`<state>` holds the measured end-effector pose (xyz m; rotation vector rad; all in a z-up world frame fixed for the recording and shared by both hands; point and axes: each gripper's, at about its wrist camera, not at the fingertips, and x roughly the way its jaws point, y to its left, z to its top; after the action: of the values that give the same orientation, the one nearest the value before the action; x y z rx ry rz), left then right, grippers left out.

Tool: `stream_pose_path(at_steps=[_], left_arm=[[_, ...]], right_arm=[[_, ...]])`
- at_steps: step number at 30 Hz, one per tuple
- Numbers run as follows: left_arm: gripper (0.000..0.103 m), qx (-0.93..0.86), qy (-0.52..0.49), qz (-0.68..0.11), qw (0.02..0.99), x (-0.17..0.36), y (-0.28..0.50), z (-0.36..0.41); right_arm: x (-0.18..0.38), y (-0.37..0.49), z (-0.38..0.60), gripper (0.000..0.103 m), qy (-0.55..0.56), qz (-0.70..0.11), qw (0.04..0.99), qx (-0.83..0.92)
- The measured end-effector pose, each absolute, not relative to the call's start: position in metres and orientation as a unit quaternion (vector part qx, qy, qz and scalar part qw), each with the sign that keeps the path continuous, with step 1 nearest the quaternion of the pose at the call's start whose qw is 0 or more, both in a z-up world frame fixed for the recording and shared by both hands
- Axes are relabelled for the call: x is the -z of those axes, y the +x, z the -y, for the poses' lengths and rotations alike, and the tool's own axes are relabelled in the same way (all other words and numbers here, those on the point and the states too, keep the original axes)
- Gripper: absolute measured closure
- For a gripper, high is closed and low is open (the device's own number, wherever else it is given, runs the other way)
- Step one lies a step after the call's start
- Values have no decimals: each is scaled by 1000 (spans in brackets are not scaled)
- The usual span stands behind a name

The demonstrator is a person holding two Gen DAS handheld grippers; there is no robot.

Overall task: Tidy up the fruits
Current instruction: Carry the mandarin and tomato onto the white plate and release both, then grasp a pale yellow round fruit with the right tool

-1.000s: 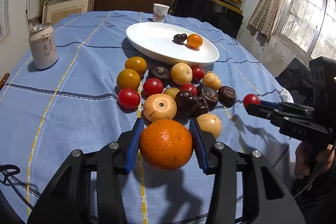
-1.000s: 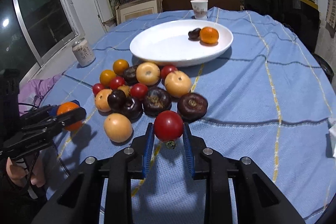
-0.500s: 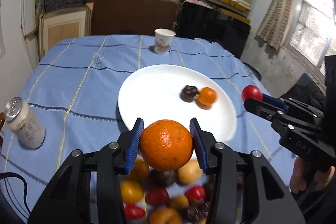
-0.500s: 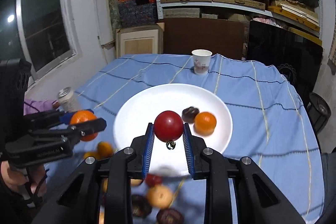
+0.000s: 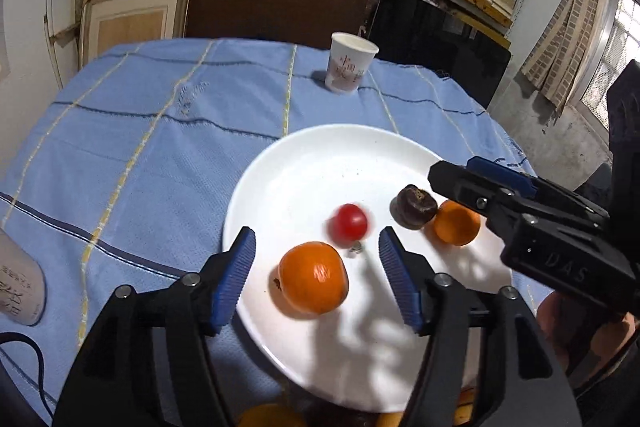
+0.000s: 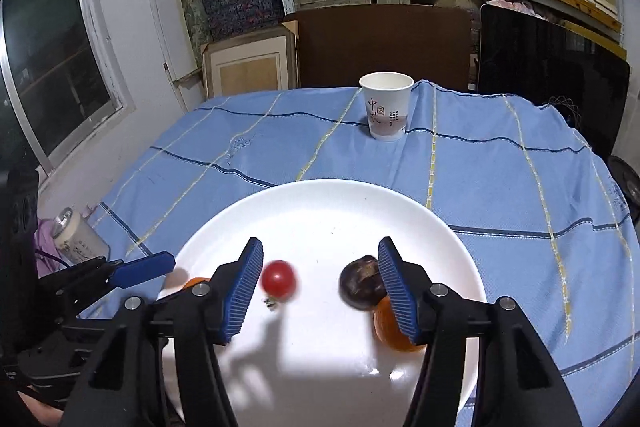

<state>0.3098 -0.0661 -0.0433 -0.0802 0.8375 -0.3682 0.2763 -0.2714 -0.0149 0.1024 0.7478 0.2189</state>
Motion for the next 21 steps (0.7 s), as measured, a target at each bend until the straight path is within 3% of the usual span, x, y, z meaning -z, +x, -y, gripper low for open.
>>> stream_pose_path(at_steps=[7, 11, 21], left_arm=[[35, 190, -42, -386, 902, 27, 244, 45], [24, 204, -1, -366, 908, 25, 185, 42], [18, 202, 55, -354, 911, 52, 84, 26]], right_arm=[[1, 213, 284, 43, 67, -359, 924, -114], [7, 157, 291, 43, 67, -370, 919, -121], [41, 50, 302, 38, 119, -382, 908, -123]])
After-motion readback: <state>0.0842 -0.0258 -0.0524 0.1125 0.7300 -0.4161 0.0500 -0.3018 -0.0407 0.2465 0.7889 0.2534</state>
